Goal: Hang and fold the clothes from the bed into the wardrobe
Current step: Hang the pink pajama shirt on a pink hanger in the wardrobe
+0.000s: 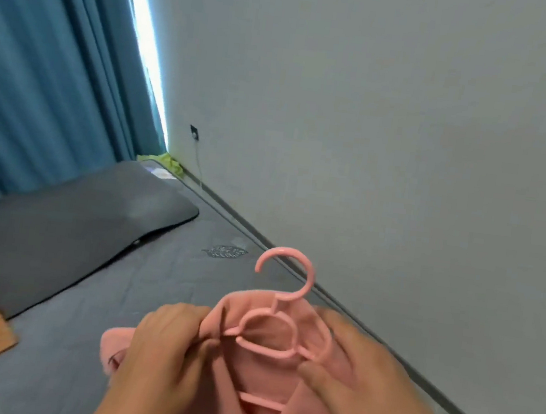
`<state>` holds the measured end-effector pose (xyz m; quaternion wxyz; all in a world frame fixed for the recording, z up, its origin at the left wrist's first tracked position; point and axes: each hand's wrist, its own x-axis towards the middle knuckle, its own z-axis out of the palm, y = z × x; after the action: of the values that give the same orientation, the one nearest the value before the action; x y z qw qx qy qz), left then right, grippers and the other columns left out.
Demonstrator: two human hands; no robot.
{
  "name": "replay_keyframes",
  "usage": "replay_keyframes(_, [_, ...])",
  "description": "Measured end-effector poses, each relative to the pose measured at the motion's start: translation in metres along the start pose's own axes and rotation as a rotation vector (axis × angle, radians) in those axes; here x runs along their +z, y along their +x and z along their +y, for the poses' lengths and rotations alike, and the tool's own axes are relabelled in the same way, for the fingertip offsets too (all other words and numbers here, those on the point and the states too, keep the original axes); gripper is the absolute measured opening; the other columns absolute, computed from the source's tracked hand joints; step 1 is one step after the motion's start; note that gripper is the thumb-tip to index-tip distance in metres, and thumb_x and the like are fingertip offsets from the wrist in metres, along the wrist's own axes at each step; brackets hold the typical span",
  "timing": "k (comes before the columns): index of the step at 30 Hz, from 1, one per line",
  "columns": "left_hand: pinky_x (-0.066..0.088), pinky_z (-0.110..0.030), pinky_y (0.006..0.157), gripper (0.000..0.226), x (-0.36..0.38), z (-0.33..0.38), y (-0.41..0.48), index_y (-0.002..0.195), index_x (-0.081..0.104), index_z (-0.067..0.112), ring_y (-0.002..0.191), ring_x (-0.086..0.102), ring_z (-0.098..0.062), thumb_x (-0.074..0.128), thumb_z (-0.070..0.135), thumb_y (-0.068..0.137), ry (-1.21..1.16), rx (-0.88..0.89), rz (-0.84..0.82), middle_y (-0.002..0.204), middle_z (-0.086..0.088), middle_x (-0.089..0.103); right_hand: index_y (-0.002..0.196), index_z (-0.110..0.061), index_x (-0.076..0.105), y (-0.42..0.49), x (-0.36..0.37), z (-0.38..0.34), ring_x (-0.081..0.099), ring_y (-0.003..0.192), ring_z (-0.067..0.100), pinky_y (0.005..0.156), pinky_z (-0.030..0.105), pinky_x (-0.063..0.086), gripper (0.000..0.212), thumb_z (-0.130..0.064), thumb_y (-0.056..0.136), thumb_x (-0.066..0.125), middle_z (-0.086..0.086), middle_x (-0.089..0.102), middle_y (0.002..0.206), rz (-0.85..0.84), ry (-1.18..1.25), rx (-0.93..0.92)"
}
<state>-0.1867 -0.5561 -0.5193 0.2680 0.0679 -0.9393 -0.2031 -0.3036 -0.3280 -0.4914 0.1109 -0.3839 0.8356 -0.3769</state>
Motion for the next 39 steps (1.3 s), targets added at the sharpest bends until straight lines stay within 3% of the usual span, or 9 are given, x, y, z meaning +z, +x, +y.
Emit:
replay_keyframes(3, [0.041,-0.035,0.059,0.017,-0.111,0.017,0.004,0.095,0.053,0.030,0.071,0.049,-0.015,0.047,0.034,0.079,0.068,0.031,0.110,0.077,0.007,0.062,0.118,-0.080,0.023,0.019,-0.025,-0.102,0.042,0.104,-0.029,0.085,-0.004,0.032,0.058,-0.072,0.066,0.046,-0.054,0.045,0.112,0.018,-0.081,-0.177])
replay_keyframes(6, [0.039,-0.028,0.068,0.021,-0.218,0.025,-0.012,0.101,0.054,0.034,0.077,0.051,-0.008,0.048,0.029,0.082,0.096,0.031,0.237,0.088,0.019,0.056,0.120,-0.053,0.056,0.028,-0.031,-0.199,0.058,0.106,-0.010,0.086,0.008,0.044,0.039,-0.044,0.082,0.061,-0.030,0.060,0.115,0.080,-0.061,-0.426])
replay_keyframes(10, [0.039,-0.016,0.072,0.013,-0.348,0.043,-0.051,0.094,0.056,0.035,0.080,0.051,-0.001,0.046,0.031,0.087,0.177,-0.047,0.409,0.086,0.022,0.053,0.116,-0.036,0.062,0.025,-0.026,-0.325,0.060,0.110,-0.001,0.090,0.016,0.047,0.034,-0.033,0.083,0.065,-0.022,0.059,0.120,0.126,0.057,-0.673])
replay_keyframes(13, [0.039,-0.013,0.072,0.010,-0.432,0.063,-0.082,0.091,0.057,0.036,0.081,0.053,0.002,0.048,0.036,0.086,0.241,-0.077,0.474,0.084,0.023,0.056,0.106,-0.032,0.066,0.014,-0.024,-0.411,0.064,0.105,0.009,0.088,0.029,0.052,0.030,-0.017,0.080,0.073,-0.012,0.066,0.112,-0.031,0.214,-0.721])
replay_keyframes(19, [0.043,-0.014,0.075,0.031,-0.580,0.069,-0.167,0.095,0.059,0.045,0.093,0.057,0.003,0.035,0.061,0.085,0.316,-0.278,0.648,0.098,0.022,0.062,0.094,-0.033,0.071,-0.012,-0.029,-0.547,0.068,0.098,0.010,0.087,0.022,0.052,0.038,0.003,0.082,0.070,-0.008,0.073,0.098,-0.150,0.449,-0.787])
replay_keyframes(22, [0.043,-0.029,0.066,0.044,-0.631,0.065,-0.205,0.084,0.056,0.027,0.079,0.056,-0.007,0.028,0.061,0.088,0.353,-0.400,0.676,0.082,0.011,0.060,0.110,-0.031,0.067,-0.022,-0.033,-0.602,0.067,0.101,0.001,0.087,0.015,0.051,0.048,0.011,0.087,0.060,-0.014,0.074,0.102,-0.254,0.588,-0.811])
replay_keyframes(26, [0.036,-0.017,0.061,0.026,-0.685,0.086,-0.234,0.076,0.054,0.026,0.078,0.053,0.001,0.048,0.046,0.093,0.479,-0.490,0.708,0.070,0.007,0.057,0.118,-0.020,0.065,-0.031,-0.027,-0.657,0.064,0.109,0.002,0.089,0.013,0.048,0.045,0.012,0.087,0.060,-0.013,0.072,0.110,-0.369,0.559,-0.917])
replay_keyframes(32, [0.040,-0.020,0.058,0.046,-0.763,0.144,-0.282,0.054,0.057,0.026,0.062,0.053,-0.007,0.055,0.072,0.061,0.803,-0.539,0.740,0.056,0.009,0.054,0.116,-0.021,0.068,-0.036,-0.036,-0.693,0.065,0.106,0.000,0.090,0.013,0.048,0.041,0.005,0.084,0.068,-0.016,0.072,0.109,-0.366,0.525,-1.068])
replay_keyframes(39, [0.044,-0.028,0.082,0.031,-0.762,0.221,-0.241,0.097,0.062,0.044,0.095,0.056,-0.005,0.044,0.064,0.082,0.934,-0.408,0.570,0.097,0.022,0.061,0.107,-0.010,0.069,-0.065,-0.035,-0.737,0.069,0.101,0.014,0.088,0.025,0.054,0.036,0.014,0.080,0.067,0.001,0.075,0.103,-0.455,0.810,-1.154])
